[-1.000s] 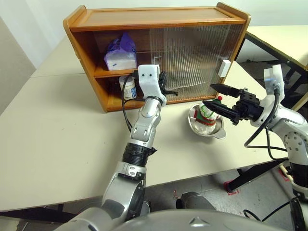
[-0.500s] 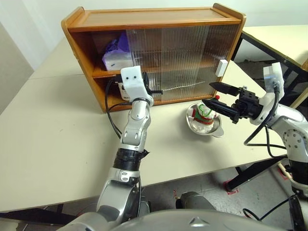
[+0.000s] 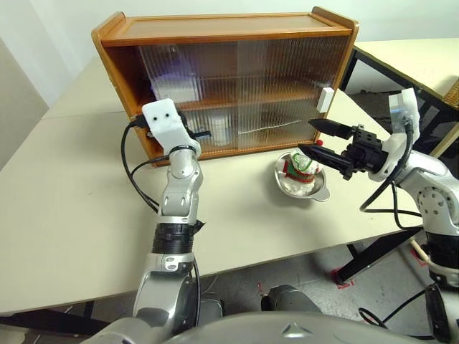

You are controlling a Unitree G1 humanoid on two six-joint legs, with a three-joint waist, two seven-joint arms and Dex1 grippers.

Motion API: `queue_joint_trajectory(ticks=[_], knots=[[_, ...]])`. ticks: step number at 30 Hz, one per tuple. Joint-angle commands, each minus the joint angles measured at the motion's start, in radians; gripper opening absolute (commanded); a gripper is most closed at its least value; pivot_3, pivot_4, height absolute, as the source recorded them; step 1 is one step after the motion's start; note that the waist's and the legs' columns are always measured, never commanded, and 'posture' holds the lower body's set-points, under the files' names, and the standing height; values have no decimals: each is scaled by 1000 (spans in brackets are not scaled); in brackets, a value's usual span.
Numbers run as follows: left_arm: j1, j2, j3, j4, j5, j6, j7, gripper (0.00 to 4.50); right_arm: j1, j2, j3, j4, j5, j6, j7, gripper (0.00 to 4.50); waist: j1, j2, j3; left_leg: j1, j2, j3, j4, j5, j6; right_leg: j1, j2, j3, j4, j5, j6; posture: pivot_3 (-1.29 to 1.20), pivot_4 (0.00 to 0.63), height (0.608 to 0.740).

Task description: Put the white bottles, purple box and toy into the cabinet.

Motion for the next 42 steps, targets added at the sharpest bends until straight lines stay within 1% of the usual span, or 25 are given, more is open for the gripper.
queue_joint_trajectory(ticks=[1,7,13,18,23,26,29,33,35,37,39,42], knots=[[-2,25,64,4,-1,9,33,31,-10,4,14,9,-16,-8,7,4500,3,0,0,0,0,0,0,0,0,0,0,0,0,0,0,-98,0,740],[-8,73,111,26,-5,0,48,31,-12,9,16,16,-21,-11,9,4500,6,0,0,0,0,0,-2,1,-2,-1,0,0,0,1,-1,-95,0,740],[-2,78,136,25,-15,7,66,31,-13,13,13,21,-29,-15,16,4500,5,0,1,1,0,0,-9,4,-5,-4,1,0,0,4,-6,-98,0,740],[-3,99,72,31,-16,-35,-33,31,-13,14,10,27,-33,-20,19,4500,6,-1,1,2,0,-1,-14,7,-4,-6,2,0,1,5,-8,-102,0,740],[-15,71,9,19,-92,-77,-204,31,-16,18,13,32,-36,-27,19,4500,24,-2,2,1,0,-2,-13,8,-5,-6,2,0,1,5,-8,-103,0,740],[-4,76,-10,-5,-101,-78,-257,31,-26,21,15,39,-40,-27,18,4500,42,-2,2,0,-1,-2,-13,8,-6,-6,1,0,0,5,-8,-103,0,740],[16,83,-27,-37,-125,-66,-329,31,-36,24,16,44,-42,-27,17,4500,44,-2,2,-2,-1,-2,-12,7,-8,-5,0,1,-1,5,-8,-103,0,740],[48,103,-53,-87,-199,-33,-466,31,-39,26,19,47,-45,-28,20,4500,45,-2,1,-6,0,-2,-12,6,-10,-8,0,1,-1,4,-7,-99,0,740],[61,118,-58,-107,-240,-12,-532,31,-38,26,20,46,-45,-28,22,4500,46,-2,1,-9,0,-2,-12,5,-10,-10,0,0,-1,3,-8,-98,0,740],[71,160,-59,-129,-340,26,-677,31,-38,26,20,47,-46,-29,23,4500,47,-2,1,-10,0,-2,-12,5,-10,-11,0,0,-1,3,-8,-96,0,740],[78,192,-53,-148,-428,67,-786,31,-39,25,21,49,-45,-30,24,4500,47,-2,1,-12,0,-2,-12,5,-10,-13,0,0,0,6,-14,-94,0,740],[98,280,-38,-182,-556,145,-963,649,-39,26,23,49,-45,-32,25,4500,48,-2,1,-12,1,-2,-12,4,-10,-14,0,0,-1,7,-16,-89,0,740]])
